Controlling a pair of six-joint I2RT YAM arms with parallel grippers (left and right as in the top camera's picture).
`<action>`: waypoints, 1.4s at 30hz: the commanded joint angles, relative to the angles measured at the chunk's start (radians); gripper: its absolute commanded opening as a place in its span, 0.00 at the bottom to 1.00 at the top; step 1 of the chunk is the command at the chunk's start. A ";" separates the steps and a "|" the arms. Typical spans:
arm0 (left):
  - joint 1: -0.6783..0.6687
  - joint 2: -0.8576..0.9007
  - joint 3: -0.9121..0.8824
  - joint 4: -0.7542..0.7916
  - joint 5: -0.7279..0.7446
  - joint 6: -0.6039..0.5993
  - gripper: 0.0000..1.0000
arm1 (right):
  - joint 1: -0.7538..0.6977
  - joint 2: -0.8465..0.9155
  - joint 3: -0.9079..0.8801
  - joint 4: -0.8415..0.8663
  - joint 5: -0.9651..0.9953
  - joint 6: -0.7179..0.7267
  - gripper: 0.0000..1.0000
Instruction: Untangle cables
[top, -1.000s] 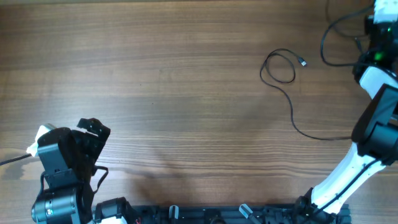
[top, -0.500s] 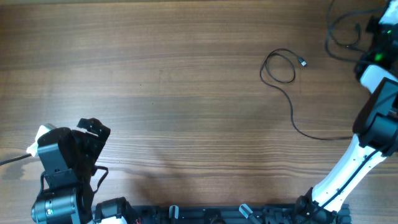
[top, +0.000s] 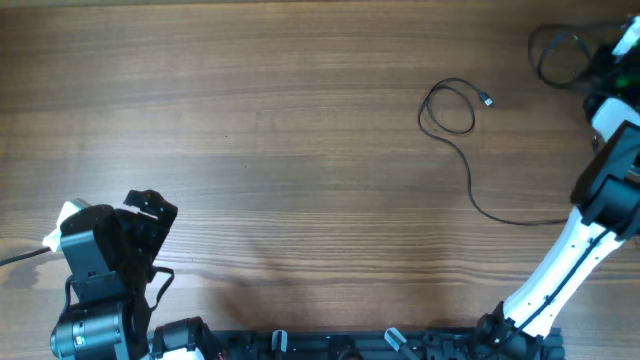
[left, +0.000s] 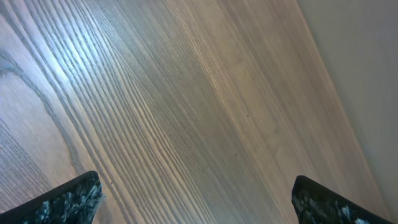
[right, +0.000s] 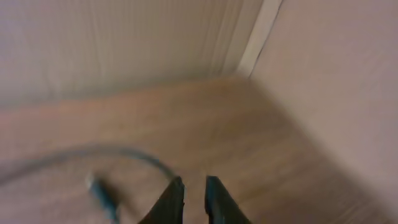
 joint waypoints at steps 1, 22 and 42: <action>0.006 -0.002 0.002 0.003 0.001 -0.002 1.00 | 0.022 0.010 0.008 -0.009 -0.082 0.119 0.24; 0.006 -0.002 0.002 0.003 0.001 -0.002 1.00 | 0.082 -0.418 0.004 -0.954 -0.620 0.341 1.00; 0.006 -0.002 0.002 0.003 0.001 -0.002 1.00 | 0.580 -0.417 -0.288 -0.988 -0.120 -0.425 0.99</action>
